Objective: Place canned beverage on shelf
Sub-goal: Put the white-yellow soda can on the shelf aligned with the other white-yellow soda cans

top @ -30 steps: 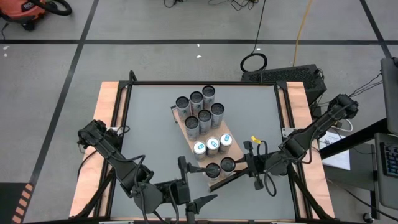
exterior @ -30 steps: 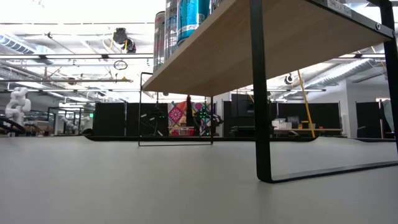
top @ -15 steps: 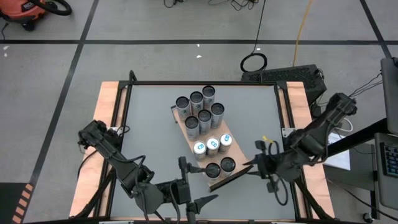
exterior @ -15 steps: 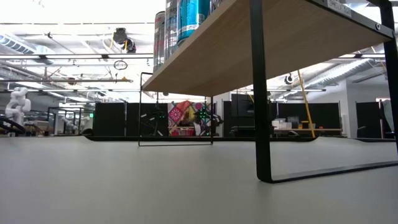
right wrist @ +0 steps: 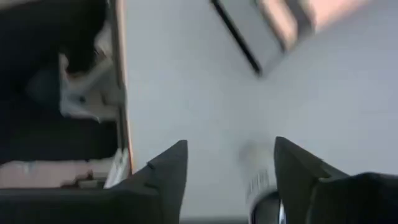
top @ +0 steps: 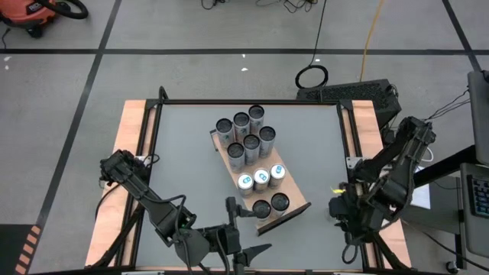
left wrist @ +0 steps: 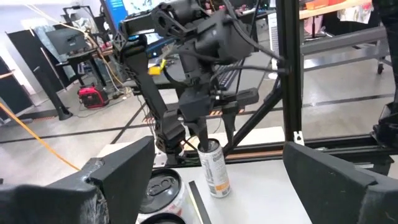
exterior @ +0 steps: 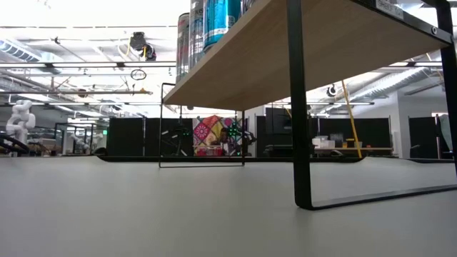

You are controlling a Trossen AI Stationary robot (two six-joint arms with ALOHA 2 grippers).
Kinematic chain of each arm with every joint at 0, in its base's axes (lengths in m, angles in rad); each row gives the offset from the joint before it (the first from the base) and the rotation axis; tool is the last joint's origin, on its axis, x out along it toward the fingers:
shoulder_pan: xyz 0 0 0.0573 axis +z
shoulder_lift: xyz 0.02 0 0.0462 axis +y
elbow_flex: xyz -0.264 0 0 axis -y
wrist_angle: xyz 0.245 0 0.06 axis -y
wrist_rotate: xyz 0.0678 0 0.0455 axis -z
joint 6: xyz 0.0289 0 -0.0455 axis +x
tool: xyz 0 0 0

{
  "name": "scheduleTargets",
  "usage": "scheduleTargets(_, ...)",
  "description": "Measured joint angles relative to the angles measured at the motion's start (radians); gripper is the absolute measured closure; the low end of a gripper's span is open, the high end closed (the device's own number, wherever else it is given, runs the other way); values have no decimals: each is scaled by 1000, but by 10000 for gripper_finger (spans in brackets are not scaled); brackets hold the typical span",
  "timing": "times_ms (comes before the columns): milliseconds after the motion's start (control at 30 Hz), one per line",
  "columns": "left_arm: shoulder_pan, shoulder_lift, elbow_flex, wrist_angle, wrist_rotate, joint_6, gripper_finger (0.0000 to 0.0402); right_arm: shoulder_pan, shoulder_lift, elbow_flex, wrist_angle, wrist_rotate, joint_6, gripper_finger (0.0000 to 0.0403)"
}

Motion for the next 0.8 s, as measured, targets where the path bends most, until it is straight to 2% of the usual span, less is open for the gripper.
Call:
scheduleTargets(133,0,0,0,6,0,-7,45,31,15,0,-63,-29,72,183)
scheduleTargets(400,0,0,0,6,0,-26,45,74,32,0,-153,-21,78,105)
scheduleTargets(600,0,4,0,5,1,-26,45,96,51,0,-233,1,79,73)
scheduleTargets(800,0,4,0,5,1,-25,45,101,49,-31,-235,17,77,67)
